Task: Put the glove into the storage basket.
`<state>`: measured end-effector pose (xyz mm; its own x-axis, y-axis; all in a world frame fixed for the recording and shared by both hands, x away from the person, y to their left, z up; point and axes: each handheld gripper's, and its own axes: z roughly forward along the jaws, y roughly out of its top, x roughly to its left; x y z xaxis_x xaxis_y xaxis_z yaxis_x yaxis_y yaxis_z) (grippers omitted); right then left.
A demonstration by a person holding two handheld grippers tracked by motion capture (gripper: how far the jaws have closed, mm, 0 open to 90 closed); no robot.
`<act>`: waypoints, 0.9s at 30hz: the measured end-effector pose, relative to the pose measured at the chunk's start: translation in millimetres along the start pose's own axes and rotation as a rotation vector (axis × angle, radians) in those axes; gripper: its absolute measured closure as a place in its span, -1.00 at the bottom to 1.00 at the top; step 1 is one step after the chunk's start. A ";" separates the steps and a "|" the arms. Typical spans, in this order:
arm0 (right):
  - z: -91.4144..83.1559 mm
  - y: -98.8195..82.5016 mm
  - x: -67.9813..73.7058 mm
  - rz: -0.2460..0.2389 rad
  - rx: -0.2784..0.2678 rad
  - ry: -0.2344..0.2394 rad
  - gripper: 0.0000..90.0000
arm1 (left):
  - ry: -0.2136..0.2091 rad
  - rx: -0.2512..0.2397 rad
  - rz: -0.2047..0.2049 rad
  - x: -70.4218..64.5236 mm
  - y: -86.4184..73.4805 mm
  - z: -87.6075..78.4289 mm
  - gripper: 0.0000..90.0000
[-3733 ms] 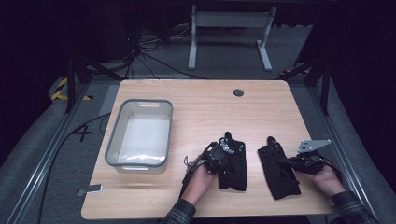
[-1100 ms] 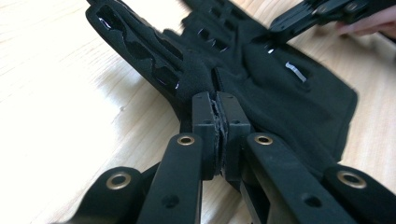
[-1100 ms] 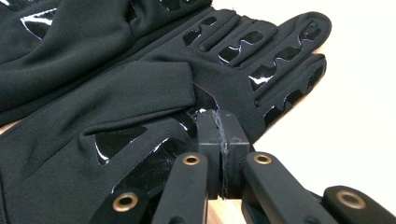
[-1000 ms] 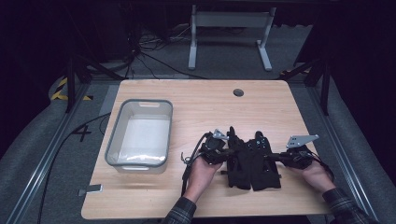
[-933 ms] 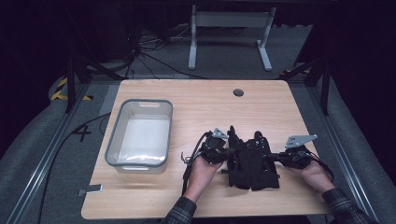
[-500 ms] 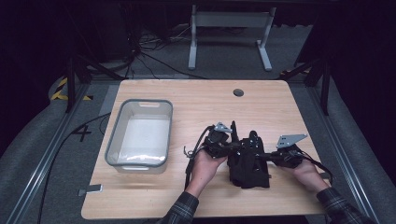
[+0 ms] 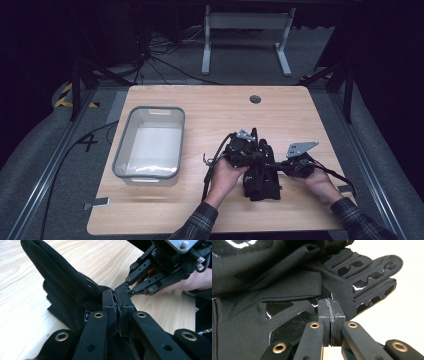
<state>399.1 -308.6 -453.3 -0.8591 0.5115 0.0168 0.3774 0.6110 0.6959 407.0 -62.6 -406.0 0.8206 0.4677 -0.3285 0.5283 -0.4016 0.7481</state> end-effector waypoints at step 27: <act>-40.4 -4.7 -12.2 0.050 -0.091 -0.038 1.00 | 0.002 0.005 0.041 -6.7 6.8 10.2 0.99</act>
<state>393.9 -342.1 -427.8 -0.8255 0.5637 0.0273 0.3852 0.5275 0.7572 407.4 -76.5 -404.6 0.8412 0.4524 -0.2962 0.4951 -0.4241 0.7583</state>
